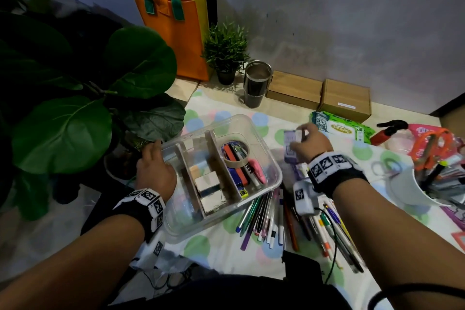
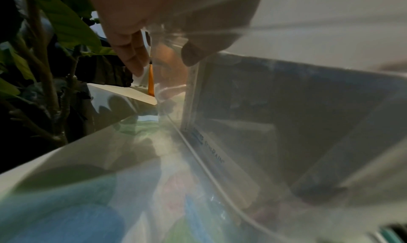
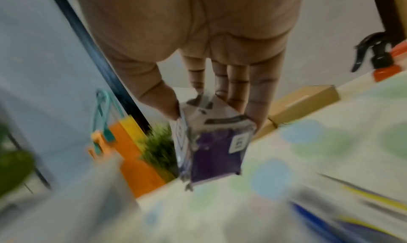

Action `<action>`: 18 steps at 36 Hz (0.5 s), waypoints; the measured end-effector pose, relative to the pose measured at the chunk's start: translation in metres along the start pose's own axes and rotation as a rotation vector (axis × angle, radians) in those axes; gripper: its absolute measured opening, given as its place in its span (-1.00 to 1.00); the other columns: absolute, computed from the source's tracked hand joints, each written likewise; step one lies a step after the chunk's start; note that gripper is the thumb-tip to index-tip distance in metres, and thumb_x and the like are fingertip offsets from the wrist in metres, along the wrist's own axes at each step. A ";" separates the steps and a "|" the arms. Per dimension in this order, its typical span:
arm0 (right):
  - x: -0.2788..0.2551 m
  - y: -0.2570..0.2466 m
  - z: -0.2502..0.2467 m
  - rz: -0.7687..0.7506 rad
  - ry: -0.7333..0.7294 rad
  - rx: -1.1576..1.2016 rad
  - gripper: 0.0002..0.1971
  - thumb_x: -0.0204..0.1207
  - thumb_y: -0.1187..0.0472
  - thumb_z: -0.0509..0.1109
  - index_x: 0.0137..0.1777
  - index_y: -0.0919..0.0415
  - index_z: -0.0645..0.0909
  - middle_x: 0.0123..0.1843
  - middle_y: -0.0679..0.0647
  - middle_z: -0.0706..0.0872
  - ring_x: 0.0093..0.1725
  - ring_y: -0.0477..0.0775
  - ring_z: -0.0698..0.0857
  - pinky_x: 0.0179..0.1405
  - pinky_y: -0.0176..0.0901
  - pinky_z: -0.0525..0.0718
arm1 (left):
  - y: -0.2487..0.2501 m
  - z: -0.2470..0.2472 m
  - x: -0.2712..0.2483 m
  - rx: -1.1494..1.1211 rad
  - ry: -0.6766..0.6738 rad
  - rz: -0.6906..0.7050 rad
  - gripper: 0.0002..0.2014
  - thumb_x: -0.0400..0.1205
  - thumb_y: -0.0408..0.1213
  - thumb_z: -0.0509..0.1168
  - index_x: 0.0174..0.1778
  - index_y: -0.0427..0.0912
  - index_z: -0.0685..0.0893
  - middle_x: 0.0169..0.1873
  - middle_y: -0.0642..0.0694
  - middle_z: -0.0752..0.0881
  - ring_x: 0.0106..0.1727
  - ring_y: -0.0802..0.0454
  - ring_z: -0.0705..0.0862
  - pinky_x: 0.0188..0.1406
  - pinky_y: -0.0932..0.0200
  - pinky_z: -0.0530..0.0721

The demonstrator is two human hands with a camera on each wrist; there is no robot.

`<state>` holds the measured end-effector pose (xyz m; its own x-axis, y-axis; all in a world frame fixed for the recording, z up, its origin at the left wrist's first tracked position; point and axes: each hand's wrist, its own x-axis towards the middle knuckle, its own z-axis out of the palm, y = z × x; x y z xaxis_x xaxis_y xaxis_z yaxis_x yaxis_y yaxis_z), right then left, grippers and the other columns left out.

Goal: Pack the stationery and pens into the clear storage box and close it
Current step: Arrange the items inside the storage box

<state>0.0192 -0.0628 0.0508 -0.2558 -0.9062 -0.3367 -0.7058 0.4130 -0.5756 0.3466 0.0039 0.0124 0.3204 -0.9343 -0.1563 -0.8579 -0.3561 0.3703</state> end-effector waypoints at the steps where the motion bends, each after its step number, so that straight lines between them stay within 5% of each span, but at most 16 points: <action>1: -0.002 -0.012 -0.006 -0.028 0.023 0.093 -0.60 0.35 0.29 0.44 0.19 0.08 0.49 0.07 0.22 0.74 0.00 0.25 0.74 0.03 0.08 0.74 | 0.001 0.000 0.000 -0.002 -0.002 -0.004 -0.37 0.61 -0.40 0.15 0.63 -0.27 0.15 0.57 -0.29 0.21 0.39 -0.45 0.39 0.40 -0.16 0.38; 4: -0.013 -0.053 -0.013 -0.136 0.017 0.288 -0.64 0.38 0.30 0.46 0.17 0.13 0.53 0.05 0.15 0.70 -0.09 0.12 0.66 -0.21 -0.21 0.58 | 0.001 -0.001 -0.001 -0.015 -0.001 -0.008 -0.36 0.60 -0.41 0.16 0.63 -0.27 0.15 0.59 -0.29 0.20 0.43 -0.44 0.36 0.44 -0.15 0.36; 9: -0.046 -0.106 0.015 -0.302 -0.170 0.267 -0.51 0.39 0.31 0.49 0.31 0.12 0.45 -0.02 0.06 0.65 -0.24 -0.05 0.62 -0.42 -0.38 0.49 | 0.001 -0.002 -0.002 -0.032 -0.006 -0.008 -0.36 0.59 -0.42 0.16 0.63 -0.25 0.14 0.60 -0.27 0.17 0.43 -0.42 0.35 0.44 -0.13 0.36; 13: -0.061 -0.120 0.058 -0.366 -0.330 0.073 -0.38 0.37 0.30 0.49 0.41 0.11 0.34 0.04 0.14 0.68 0.04 0.17 0.70 -0.10 -0.18 0.60 | 0.002 -0.003 -0.003 -0.051 -0.011 -0.011 -0.34 0.57 -0.46 0.17 0.63 -0.26 0.16 0.60 -0.28 0.18 0.43 -0.42 0.34 0.45 -0.12 0.34; 18: -0.064 -0.129 0.090 -0.523 -0.381 -0.253 -0.65 0.45 0.33 0.40 0.24 0.26 0.50 0.20 0.24 0.64 0.20 0.23 0.63 0.08 -0.13 0.54 | 0.003 -0.004 -0.002 -0.037 -0.015 -0.012 -0.33 0.56 -0.44 0.18 0.63 -0.26 0.15 0.60 -0.29 0.18 0.43 -0.42 0.35 0.46 -0.12 0.32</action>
<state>0.1859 -0.0499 0.0800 0.3774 -0.8663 -0.3271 -0.8173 -0.1455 -0.5576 0.3451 0.0044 0.0175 0.3239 -0.9299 -0.1746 -0.8385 -0.3676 0.4022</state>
